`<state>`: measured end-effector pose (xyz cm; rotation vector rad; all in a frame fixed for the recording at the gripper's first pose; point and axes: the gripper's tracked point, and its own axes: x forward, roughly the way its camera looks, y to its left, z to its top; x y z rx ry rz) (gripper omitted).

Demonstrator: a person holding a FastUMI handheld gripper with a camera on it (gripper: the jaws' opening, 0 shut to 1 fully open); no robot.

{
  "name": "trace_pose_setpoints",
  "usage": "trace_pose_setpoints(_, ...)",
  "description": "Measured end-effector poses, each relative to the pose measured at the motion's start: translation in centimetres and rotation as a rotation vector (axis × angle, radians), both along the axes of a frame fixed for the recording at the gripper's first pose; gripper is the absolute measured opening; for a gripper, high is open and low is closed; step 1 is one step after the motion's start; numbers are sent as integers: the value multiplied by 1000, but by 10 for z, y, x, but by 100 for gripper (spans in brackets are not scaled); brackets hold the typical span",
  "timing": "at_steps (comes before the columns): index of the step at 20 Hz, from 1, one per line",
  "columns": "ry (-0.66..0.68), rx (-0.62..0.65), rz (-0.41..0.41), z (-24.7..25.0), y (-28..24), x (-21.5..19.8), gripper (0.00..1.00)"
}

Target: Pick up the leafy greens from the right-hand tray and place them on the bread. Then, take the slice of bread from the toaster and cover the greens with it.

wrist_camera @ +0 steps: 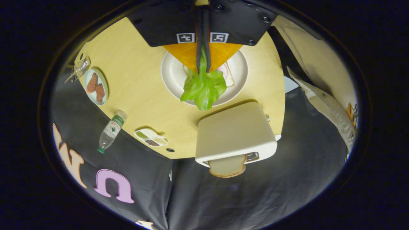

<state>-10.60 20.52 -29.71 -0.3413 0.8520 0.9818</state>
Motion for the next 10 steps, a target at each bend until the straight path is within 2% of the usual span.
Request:
trace_pose_setpoints(8,62,-2,50,-20,31,-11,4)
trace_pose_setpoints(10,85,-11,56,-27,35,-14,7)
